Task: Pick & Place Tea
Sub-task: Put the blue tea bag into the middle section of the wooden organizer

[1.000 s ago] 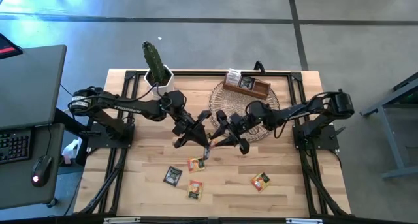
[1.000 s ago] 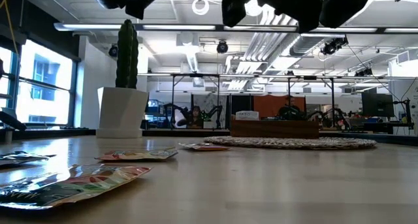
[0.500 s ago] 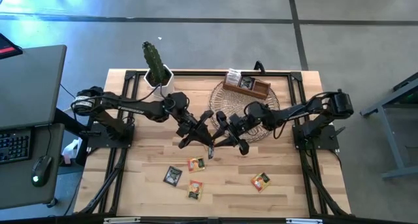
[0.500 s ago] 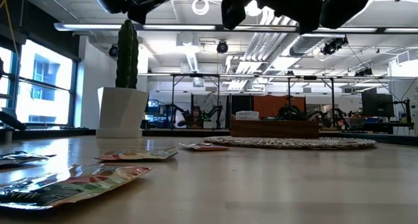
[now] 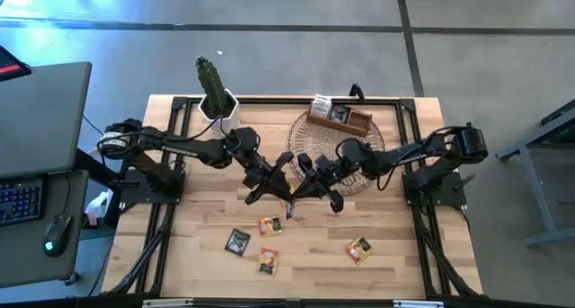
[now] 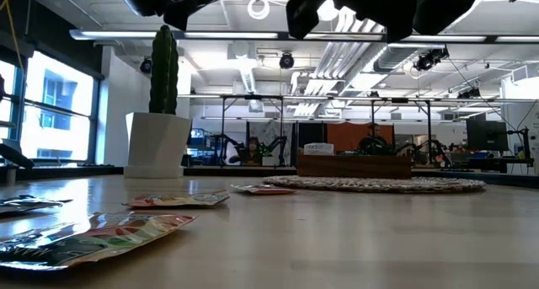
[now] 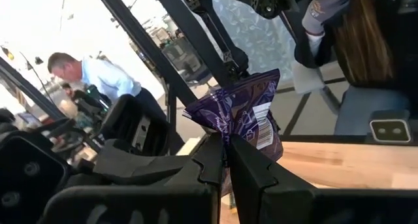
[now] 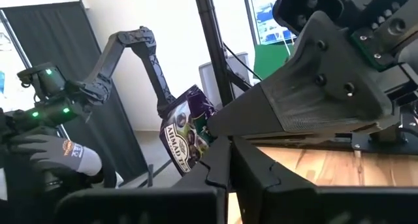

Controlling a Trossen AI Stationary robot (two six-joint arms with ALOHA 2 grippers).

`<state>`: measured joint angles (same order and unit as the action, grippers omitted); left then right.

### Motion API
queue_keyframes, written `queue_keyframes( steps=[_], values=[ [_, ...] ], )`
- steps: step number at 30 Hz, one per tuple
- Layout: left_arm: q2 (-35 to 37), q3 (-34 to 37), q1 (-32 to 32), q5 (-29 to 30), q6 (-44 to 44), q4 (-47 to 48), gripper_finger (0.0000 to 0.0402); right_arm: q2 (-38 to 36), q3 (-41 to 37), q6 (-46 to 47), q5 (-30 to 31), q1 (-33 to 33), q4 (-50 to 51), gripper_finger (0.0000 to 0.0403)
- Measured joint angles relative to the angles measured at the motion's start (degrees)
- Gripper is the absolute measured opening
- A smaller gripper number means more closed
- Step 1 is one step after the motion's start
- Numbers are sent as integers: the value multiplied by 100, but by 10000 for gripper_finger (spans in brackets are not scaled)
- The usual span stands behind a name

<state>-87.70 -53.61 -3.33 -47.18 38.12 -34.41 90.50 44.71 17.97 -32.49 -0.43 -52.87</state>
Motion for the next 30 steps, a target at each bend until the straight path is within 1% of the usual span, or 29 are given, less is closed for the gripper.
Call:
queue_keyframes(
  steps=[4, 7, 11, 14, 16, 19, 21, 25, 30],
  values=[
    [0, 0, 0, 11, -412, 57, 12, 0, 2, 3, -2, 0, 96, 12],
    [-2, 0, 0, 20, -545, 67, 12, 0, 2, 1, -2, 0, 144, 5],
    [-2, 5, 7, 252, -748, 28, 12, 0, 2, 5, -64, 4, 162, 6],
    [-2, 5, 11, 300, -974, -48, 12, -2, 2, 16, -83, 4, 167, 3],
    [-2, 5, 10, 259, -1031, -48, 12, -2, 2, 14, -94, 4, 178, 3],
    [-11, 5, -6, -24, -986, -59, 12, 0, 9, 10, -31, 0, 184, 5],
    [-11, 5, -7, 14, -969, -59, 12, 0, 9, 10, -41, 2, 186, 5],
    [-11, 5, 9, 296, -998, -65, 12, 0, 7, 5, -109, 2, 204, 3],
    [-11, 5, 0, 129, -908, -153, 12, 0, 8, 5, -66, 2, 184, 5]
  ],
)
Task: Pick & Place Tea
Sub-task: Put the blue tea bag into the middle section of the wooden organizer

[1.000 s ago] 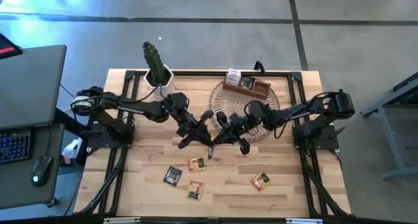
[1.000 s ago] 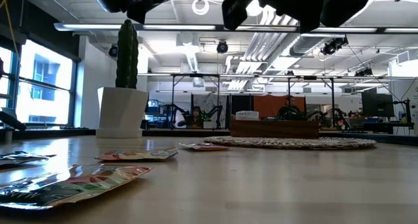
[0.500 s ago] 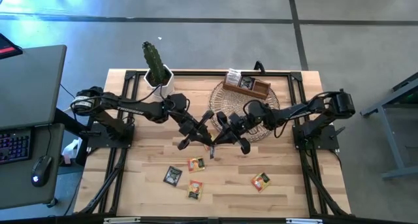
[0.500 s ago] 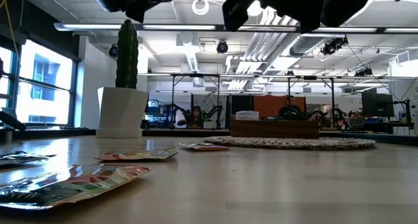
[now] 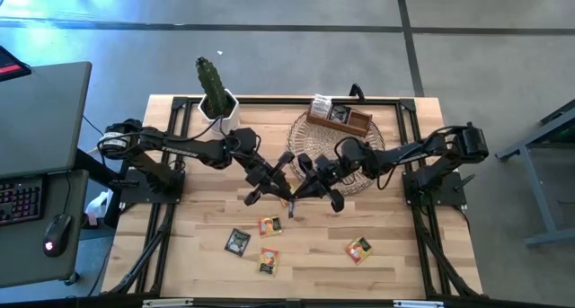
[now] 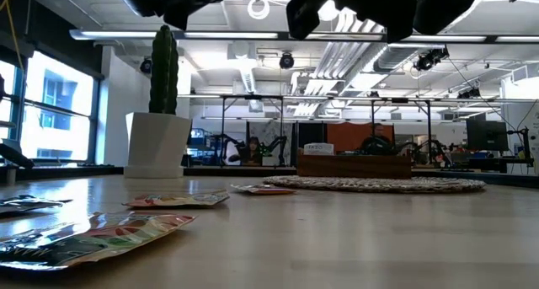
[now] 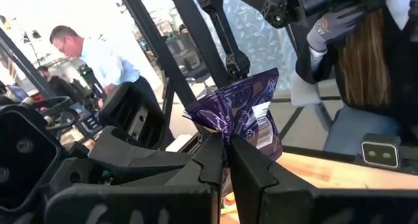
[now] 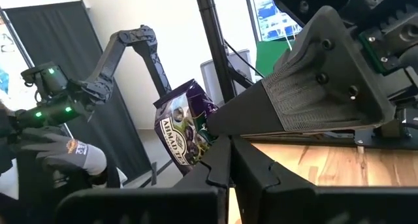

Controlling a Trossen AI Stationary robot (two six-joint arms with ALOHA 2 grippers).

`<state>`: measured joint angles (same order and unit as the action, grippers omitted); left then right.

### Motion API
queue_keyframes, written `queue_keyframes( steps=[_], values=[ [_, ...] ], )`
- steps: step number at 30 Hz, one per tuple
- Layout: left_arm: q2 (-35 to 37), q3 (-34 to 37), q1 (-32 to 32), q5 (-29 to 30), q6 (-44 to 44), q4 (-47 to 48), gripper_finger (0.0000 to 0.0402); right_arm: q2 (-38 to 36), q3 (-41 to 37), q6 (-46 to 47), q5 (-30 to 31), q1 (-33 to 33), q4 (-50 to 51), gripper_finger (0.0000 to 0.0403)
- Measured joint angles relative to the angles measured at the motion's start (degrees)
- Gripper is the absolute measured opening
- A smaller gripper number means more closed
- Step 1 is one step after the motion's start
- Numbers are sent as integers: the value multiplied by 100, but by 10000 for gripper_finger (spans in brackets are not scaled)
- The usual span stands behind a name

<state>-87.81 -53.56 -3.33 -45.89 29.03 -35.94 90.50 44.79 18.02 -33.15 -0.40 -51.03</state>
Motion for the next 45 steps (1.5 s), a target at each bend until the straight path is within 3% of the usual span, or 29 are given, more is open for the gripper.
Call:
queue_keyframes(
  steps=[7, 12, 29, 41, 45],
  values=[
    [0, 0, 35, 117, 257, -8, 33, 4, 0, -2, -25, -2, 15, 5],
    [11, 0, 42, 401, -431, 32, 55, 4, -6, 27, -48, 48, 97, 5],
    [9, 0, 35, 341, -483, -7, 62, 7, -6, 151, -43, 46, 104, 5],
    [9, -11, 31, 322, -531, 17, 170, 15, -6, 134, -98, 130, 249, 2],
    [9, -11, 31, 621, -547, 145, 196, 15, -8, 122, -123, 280, 416, 3]
  ],
)
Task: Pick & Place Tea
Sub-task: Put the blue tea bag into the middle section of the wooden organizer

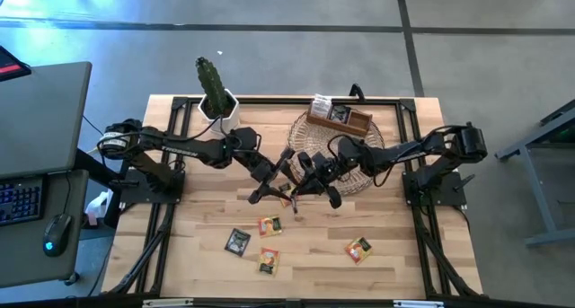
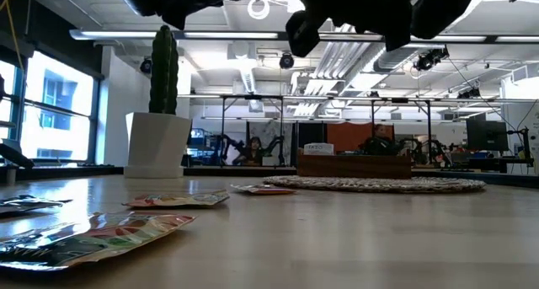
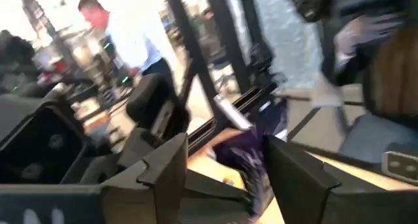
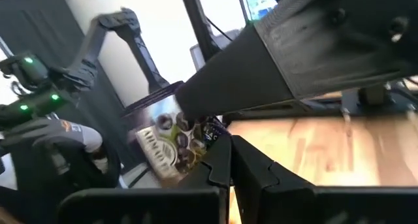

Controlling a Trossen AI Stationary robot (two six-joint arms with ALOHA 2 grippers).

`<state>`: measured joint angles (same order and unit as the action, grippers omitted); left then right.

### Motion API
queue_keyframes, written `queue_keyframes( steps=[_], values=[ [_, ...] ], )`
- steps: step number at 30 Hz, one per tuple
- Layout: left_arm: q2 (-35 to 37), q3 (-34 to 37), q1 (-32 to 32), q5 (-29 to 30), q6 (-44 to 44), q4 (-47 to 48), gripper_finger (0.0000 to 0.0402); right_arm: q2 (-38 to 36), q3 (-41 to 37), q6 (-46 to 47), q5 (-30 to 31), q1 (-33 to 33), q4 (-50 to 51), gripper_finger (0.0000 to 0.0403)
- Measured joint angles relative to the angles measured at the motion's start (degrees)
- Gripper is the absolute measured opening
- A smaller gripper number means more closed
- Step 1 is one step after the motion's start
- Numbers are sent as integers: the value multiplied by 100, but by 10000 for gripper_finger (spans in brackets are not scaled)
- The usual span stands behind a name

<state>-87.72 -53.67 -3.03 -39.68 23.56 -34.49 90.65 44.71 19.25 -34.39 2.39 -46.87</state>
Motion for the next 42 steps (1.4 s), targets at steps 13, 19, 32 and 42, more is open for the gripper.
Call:
queue_keyframes(
  steps=[13, 19, 32, 42],
  values=[
    [1040, 0, 2, 2461, -295, 2572, 202, -1505, -2, -1323, 1600, 746, 3437, 1],
    [1383, -7, 2, 2442, -611, 2691, 202, -2345, -2, -2172, 5875, 1050, 5250, 1],
    [1366, 0, 2, 3014, -747, 2790, 202, -1253, -2, -2155, 6233, 2869, 5478, 1],
    [1364, 0, 2, 3025, -885, 3087, 202, -520, -2, -1936, 5349, 3366, 5130, 0]
  ],
)
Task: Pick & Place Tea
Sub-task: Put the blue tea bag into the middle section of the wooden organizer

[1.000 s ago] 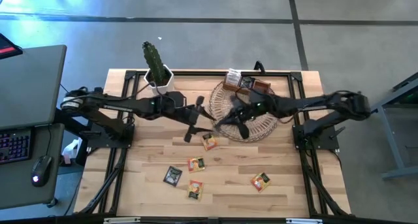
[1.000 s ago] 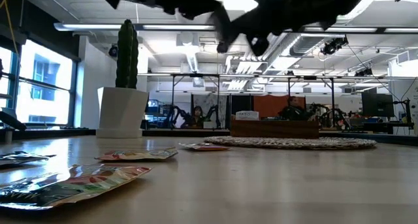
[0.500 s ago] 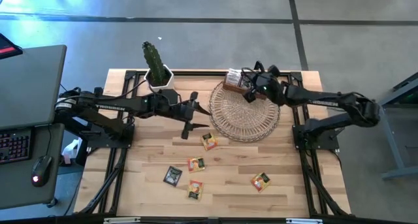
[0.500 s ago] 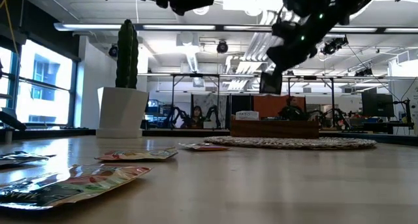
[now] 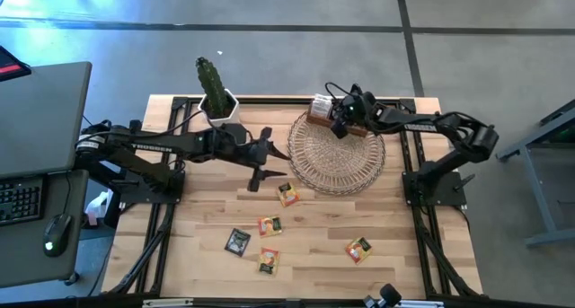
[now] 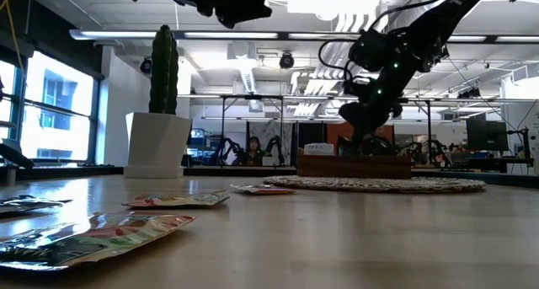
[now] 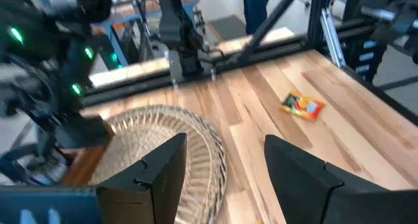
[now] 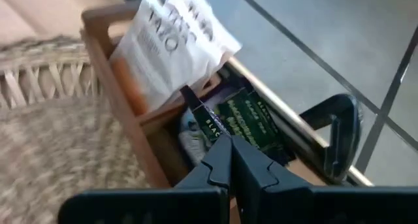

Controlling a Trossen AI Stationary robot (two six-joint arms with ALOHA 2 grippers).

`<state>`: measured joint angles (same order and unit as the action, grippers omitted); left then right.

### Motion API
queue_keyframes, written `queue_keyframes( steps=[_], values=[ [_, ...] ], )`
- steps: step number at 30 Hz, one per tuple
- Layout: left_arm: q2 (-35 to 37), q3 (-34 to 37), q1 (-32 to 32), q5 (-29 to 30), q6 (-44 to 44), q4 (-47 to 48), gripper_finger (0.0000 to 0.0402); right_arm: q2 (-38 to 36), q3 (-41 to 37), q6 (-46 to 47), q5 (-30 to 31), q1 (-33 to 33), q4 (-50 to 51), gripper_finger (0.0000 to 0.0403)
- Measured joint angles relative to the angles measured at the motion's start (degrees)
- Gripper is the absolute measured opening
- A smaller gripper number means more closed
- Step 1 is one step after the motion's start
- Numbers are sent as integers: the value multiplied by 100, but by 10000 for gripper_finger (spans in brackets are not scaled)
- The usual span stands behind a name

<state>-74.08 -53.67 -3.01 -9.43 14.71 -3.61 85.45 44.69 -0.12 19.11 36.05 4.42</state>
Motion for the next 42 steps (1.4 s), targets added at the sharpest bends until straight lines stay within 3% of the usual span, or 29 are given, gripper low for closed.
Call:
queue_keyframes(
  steps=[9, 21, 27, 35, 42],
  values=[
    [0, 2, 2, 2, -1, 207, 202, -5, 2, -33, -103, 0, 53, 7],
    [0, 4, 2, 2, -1, 209, 202, -47, 3, -186, -21, -9, 90, 104],
    [0, 4, 2, 2, -1, 209, 202, -553, 68, -312, -38, -139, 386, 118],
    [-2, 4, 2, 3, -1, 212, 202, -1539, 68, 534, -172, -1153, 1073, 108],
    [-2, 4, 2, 4, -2, 210, 202, -1347, 50, 966, -318, -2701, 520, 94]
  ],
)
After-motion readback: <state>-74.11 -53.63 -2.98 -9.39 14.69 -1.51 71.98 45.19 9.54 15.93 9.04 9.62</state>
